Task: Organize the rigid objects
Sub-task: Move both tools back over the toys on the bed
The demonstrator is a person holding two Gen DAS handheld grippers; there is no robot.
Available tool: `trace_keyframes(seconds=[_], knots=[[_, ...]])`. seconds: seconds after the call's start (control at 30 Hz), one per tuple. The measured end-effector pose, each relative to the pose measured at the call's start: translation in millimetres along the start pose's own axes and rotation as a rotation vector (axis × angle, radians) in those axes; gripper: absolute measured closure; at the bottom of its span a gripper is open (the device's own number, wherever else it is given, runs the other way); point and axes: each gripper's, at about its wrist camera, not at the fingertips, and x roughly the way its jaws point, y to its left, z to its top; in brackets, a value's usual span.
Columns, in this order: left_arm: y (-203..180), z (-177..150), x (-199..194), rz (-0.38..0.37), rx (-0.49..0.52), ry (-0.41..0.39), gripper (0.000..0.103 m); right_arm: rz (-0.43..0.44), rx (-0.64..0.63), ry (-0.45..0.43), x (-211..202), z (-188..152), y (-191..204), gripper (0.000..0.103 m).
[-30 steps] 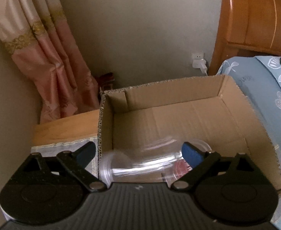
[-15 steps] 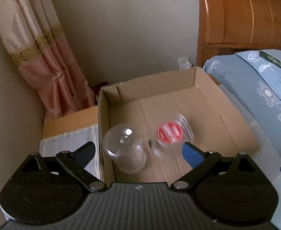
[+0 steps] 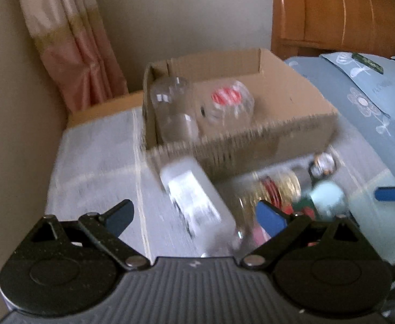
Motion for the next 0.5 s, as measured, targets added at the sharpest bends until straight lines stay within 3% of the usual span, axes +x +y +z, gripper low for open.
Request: trace_keyframes(seconds=[0.2,0.5], knots=[[3,-22,-6,-0.007,-0.027,-0.001,0.006,0.002,0.044,0.021,12,-12,2,0.0],[21,-56,-38,0.02,-0.065,-0.015,0.002,-0.082,0.02,0.051,17,-32,-7,0.0]])
